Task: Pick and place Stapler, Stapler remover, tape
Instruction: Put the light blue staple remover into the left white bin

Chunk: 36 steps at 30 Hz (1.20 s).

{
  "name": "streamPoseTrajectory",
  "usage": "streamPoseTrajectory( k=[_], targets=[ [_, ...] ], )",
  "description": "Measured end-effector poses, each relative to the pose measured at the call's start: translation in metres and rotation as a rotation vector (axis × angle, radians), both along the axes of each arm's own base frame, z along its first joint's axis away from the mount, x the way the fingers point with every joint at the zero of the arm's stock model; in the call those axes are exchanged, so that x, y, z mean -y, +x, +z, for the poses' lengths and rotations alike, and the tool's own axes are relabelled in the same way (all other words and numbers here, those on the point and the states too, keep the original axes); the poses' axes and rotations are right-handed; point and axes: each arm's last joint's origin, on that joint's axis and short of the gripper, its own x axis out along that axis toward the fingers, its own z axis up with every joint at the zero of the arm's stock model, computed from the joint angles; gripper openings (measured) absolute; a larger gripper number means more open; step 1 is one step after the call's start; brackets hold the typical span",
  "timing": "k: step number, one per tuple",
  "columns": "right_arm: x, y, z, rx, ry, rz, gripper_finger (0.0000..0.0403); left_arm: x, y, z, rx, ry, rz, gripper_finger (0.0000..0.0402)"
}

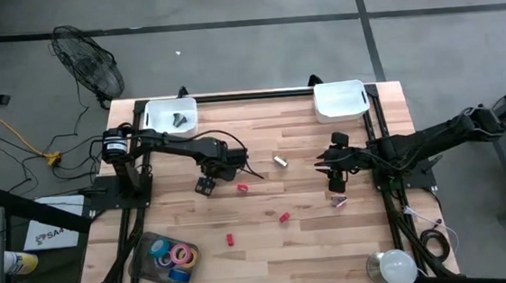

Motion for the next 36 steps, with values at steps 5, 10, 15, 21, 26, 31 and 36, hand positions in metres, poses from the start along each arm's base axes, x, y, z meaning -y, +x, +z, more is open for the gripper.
streamPoseTrajectory(
  k=[5,10,15,21,26,31,36],
  targets=[
    [0.0,0.0,0.0,0.0,0.0,0.0,0.0181,0.001,0.0,0.0,0.003,-0.023,0.04,0.0226],
    [0.0,0.0,0.0,0.0,0.001,0.0,0.0181,0.001,0.0,0.0,0.002,-0.028,0.051,0.0162],
    [0.0,0.0,0.0,0.0,0.0,0.0,0.0181,0.001,-0.001,0.001,-0.002,-0.033,0.048,0.0087],
    [0.0,0.0,0.0,0.0,0.001,0.0,0.0181,0.002,-0.001,0.001,-0.005,-0.052,0.025,0.0085],
    [0.0,0.0,0.0,0.0,0.0,0.0,0.0181,0.001,-0.004,0.006,-0.065,0.0,0.019,0.0085],
    [0.0,0.0,0.0,0.0,-0.001,0.001,0.0181,-0.003,0.003,0.026,-0.087,0.097,0.006,0.0085],
    [0.0,0.0,0.0,0.0,-0.001,0.001,0.0181,-0.008,0.008,0.052,-0.126,0.252,-0.034,0.0085]
  ],
)
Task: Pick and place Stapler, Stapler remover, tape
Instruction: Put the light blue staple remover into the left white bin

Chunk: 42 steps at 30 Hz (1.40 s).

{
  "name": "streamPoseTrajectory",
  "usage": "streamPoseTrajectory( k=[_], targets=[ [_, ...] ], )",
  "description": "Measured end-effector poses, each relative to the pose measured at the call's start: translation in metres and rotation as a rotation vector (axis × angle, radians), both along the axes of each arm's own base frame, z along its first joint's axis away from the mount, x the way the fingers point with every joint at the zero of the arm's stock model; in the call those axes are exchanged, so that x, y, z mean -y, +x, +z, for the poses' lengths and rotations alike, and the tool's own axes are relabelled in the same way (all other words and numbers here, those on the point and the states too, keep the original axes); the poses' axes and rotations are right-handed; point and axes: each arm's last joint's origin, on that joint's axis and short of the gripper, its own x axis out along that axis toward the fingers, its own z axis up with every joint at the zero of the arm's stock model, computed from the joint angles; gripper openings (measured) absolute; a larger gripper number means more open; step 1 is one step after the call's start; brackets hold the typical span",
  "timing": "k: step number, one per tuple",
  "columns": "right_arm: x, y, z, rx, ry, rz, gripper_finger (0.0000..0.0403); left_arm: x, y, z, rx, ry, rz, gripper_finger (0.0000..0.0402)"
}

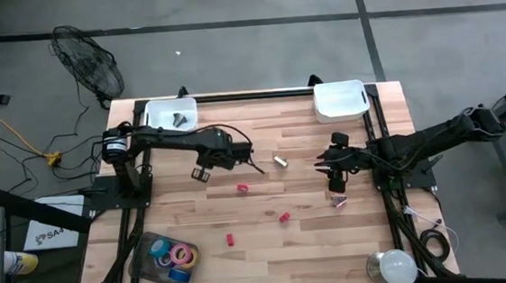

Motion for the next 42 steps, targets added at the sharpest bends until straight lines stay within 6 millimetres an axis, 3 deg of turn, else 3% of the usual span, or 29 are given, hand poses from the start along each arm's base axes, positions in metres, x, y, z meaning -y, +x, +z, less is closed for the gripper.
streamPoseTrajectory(
  k=[4,12,18,23,31,37,42],
  targets=[
    [0.0,0.0,0.0,0.0,0.0,0.001,0.0181,-0.01,-0.002,0.015,-0.053,0.115,0.001,0.0085],
    [0.0,-0.001,-0.001,-0.015,-0.002,0.001,0.0181,-0.057,-0.023,0.019,-0.1,0.143,0.141,0.0085],
    [0.0,-0.001,-0.001,-0.015,-0.003,0.001,0.0181,-0.1,-0.051,0.034,-0.056,0.174,0.292,0.0085],
    [0.0,-0.001,-0.001,-0.015,-0.002,0.0,0.0181,-0.14,-0.078,0.047,0.087,0.163,0.502,0.0085],
    [0.0,-0.001,-0.001,-0.013,0.001,-0.006,0.0181,-0.19,-0.124,0.046,0.211,0.019,0.798,0.0085],
    [0.0,-0.001,-0.001,-0.01,0.008,-0.014,0.0181,-0.212,-0.152,0.046,0.265,-0.016,0.942,0.0085],
    [0.0,-0.001,-0.001,-0.01,0.008,-0.014,0.0181,-0.219,-0.163,0.045,0.338,-0.087,1.042,0.0085]
  ],
)
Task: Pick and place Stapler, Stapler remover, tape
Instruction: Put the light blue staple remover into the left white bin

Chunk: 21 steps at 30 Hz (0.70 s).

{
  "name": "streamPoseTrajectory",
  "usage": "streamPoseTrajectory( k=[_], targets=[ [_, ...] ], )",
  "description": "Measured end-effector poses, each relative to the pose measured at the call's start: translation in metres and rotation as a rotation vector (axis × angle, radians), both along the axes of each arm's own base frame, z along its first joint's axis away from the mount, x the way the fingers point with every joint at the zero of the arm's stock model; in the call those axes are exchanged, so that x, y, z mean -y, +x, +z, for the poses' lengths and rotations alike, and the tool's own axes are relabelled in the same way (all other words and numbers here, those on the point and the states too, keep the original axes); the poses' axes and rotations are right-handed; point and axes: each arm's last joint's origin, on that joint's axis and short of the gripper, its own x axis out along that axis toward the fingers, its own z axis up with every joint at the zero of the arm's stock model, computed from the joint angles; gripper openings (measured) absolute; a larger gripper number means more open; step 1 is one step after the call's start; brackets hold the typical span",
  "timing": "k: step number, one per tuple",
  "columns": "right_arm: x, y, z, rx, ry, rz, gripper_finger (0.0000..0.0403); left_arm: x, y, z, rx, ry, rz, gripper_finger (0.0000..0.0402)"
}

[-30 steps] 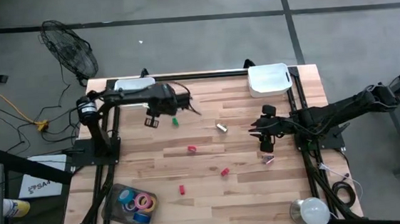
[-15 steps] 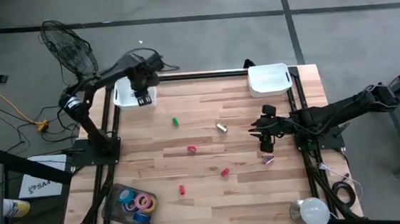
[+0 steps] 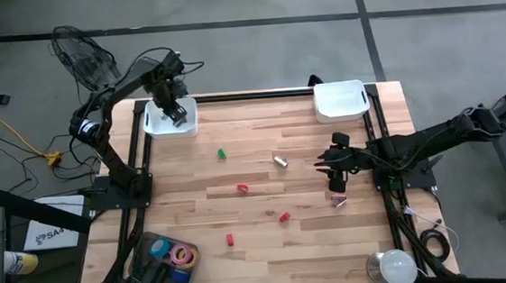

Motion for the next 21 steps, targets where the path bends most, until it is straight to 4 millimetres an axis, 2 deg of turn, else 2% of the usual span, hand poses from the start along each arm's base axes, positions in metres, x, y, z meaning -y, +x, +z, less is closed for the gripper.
streamPoseTrajectory(
  k=[8,12,21],
  targets=[
    [-0.0001,0.0,0.0,0.0,0.0,0.0,0.0181,-0.0041,0.0013,0.0001,0.045,0.031,0.065,0.01],
    [-0.0001,0.0,0.0,0.001,0.004,0.001,0.0181,-0.0053,0.0028,0.0003,0.055,0.047,0.064,0.0115],
    [-0.0002,0.0,0.0,0.0,0.003,0.002,0.0181,-0.0056,0.0021,0.0002,0.031,0.057,0.039,0.0122]
  ],
)
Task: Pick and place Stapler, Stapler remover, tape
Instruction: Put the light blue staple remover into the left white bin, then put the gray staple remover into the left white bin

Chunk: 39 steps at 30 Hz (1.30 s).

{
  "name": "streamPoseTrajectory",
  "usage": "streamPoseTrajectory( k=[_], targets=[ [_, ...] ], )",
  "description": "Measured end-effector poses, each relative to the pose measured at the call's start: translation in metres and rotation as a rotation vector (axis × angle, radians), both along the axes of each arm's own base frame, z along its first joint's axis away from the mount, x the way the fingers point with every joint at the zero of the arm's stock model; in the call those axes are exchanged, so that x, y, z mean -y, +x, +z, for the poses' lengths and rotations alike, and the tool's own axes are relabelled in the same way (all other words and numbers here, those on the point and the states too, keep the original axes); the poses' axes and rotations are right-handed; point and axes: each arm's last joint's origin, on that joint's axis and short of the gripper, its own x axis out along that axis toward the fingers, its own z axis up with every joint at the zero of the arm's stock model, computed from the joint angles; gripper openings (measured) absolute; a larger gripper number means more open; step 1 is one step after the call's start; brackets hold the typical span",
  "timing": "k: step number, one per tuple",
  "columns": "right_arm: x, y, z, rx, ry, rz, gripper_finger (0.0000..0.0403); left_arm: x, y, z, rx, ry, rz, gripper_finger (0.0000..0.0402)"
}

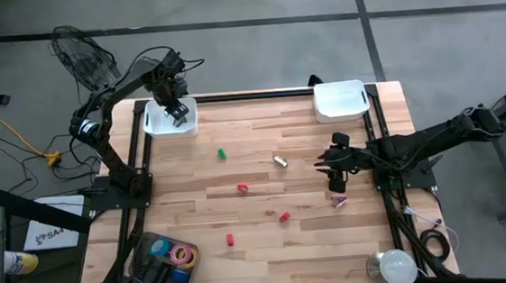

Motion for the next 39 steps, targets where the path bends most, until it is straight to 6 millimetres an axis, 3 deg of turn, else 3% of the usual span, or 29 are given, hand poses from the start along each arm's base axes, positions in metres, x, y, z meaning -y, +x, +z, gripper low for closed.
streamPoseTrajectory(
  k=[9,20,29,33,39],
  targets=[
    [0.0,0.0,0.0,0.0,0.007,0.005,0.0181,0.0,-0.001,0.0,-0.024,0.0,-0.045,0.0129],
    [0.0,0.0,0.0,-0.001,0.008,0.005,0.0181,0.0,-0.001,0.0,-0.03,-0.001,-0.062,0.0232],
    [-0.001,0.0,0.0,-0.002,0.021,0.016,0.0181,0.001,-0.001,0.0,-0.04,-0.008,-0.119,0.0256],
    [-0.001,0.0,0.0,-0.003,0.029,0.024,0.0181,0.002,0.0,0.0,-0.003,-0.044,-0.195,0.0257],
    [-0.001,0.0,0.0,-0.003,0.029,0.025,0.0181,0.01,0.016,0.008,0.08,-0.076,-0.462,0.0257]
  ],
)
